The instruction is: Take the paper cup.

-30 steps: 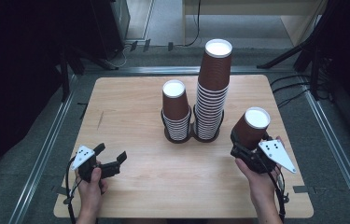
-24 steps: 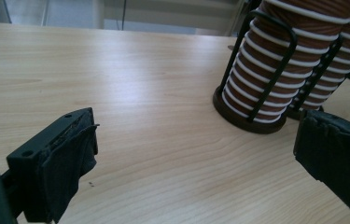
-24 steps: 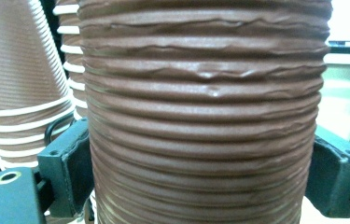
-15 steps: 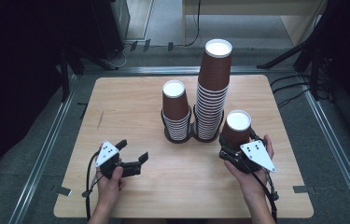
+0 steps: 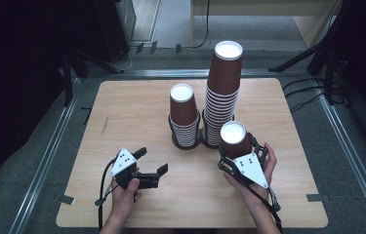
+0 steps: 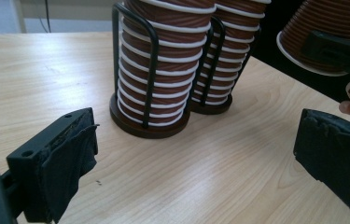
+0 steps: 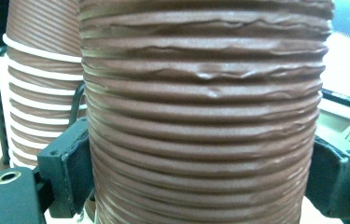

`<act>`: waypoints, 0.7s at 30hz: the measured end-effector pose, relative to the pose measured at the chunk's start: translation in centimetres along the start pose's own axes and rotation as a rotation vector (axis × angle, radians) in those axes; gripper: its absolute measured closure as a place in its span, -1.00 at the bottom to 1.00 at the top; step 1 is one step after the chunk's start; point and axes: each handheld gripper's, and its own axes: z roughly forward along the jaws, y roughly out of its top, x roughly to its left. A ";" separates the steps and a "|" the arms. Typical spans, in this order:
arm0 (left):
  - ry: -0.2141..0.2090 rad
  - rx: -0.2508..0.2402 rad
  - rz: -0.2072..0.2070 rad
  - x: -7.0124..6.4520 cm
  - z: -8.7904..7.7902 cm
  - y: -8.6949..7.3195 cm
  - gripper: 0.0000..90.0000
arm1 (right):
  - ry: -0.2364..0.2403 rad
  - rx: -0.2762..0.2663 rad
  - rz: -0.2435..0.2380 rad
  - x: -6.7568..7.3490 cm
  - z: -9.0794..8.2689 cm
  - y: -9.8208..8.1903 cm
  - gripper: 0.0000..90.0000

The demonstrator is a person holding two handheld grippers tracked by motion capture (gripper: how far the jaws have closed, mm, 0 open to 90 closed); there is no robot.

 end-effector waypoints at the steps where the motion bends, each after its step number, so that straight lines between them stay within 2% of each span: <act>1: 0.000 0.002 0.000 0.0 0.0 0.0 -1.00 | 0.000 0.003 -0.007 0.1 0.0 0.0 -0.74; 3: -0.003 0.001 0.000 0.0 -0.1 0.0 -1.00 | 0.002 -0.001 -0.063 0.6 0.0 -0.1 -0.74; 5: -0.005 0.000 -0.003 0.1 -0.1 0.0 -1.00 | 0.006 0.000 -0.074 0.8 0.0 -0.1 -0.74; 9: -0.011 0.000 0.000 -0.1 -0.1 0.1 -1.00 | 0.028 0.004 -0.137 1.5 0.1 -0.3 -0.74; 19: -0.042 0.004 0.008 -0.9 0.1 0.3 -1.00 | 0.041 0.002 -0.245 2.7 0.0 -0.4 -0.74; 20: -0.045 0.003 0.008 -0.9 0.1 0.3 -1.00 | 0.046 0.000 -0.273 3.1 0.0 -0.4 -0.74; 21: -0.046 0.001 0.005 -0.9 0.1 0.4 -1.00 | 0.046 0.000 -0.273 3.1 0.0 -0.4 -0.74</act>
